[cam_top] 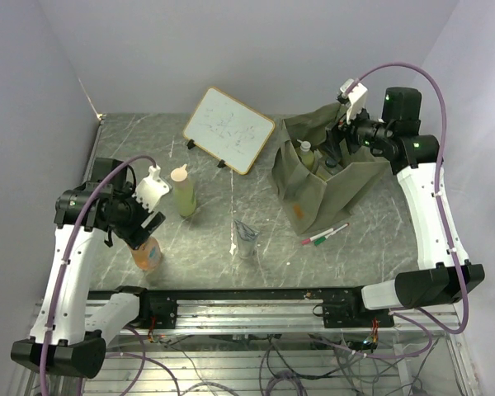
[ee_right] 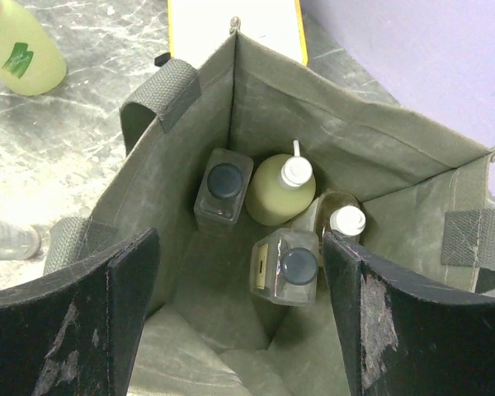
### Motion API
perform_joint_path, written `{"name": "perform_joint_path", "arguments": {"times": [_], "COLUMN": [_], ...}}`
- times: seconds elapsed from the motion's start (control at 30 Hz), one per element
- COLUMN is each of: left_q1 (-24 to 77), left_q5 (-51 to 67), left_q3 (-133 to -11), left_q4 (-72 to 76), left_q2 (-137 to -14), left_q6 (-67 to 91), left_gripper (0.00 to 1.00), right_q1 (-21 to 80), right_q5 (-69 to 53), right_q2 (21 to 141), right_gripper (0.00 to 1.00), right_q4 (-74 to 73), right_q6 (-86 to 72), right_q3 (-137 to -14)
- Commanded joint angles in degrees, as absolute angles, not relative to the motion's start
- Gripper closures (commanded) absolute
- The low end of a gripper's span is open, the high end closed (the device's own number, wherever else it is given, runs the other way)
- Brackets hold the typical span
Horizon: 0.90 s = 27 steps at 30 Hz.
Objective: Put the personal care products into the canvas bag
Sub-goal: Pick up the care product from the center of the board.
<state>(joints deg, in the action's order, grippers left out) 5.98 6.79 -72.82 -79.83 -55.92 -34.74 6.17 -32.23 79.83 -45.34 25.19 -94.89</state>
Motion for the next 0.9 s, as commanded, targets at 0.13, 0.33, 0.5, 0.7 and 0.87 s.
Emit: {"name": "perform_joint_path", "arguments": {"times": [0.13,0.33,0.5,0.7,0.87], "left_q1": [5.19,5.19,5.19,5.23,5.36], "left_q5": [1.96,4.47,4.63,6.94,11.0], "left_q3": [-68.3,-68.19,-67.9,-69.33,-75.27], "left_q4": [-81.55,-81.28,-80.77,-81.98,-81.89], "left_q2": [-57.58,-58.87,-60.31,-61.63,-63.15], "left_q6": [-33.78,-33.42,-33.49,-35.29,-37.4], "left_gripper": [0.21,0.31,0.42,0.67,0.89], "right_q1": [6.5,6.65,6.88,7.11,7.19], "right_q5": [-33.16,-32.62,-32.86,-31.65,-32.02], "right_q2": [78.51,78.4,78.91,77.98,77.81], "right_gripper": [0.21,0.21,0.2,0.2,0.2], "right_q4": [-44.79,-44.3,-44.53,-43.36,-43.19], "right_q6": [26.01,26.49,26.76,26.58,26.3], "right_q3": [-93.44,-91.6,-91.73,-91.1,-92.36]}}
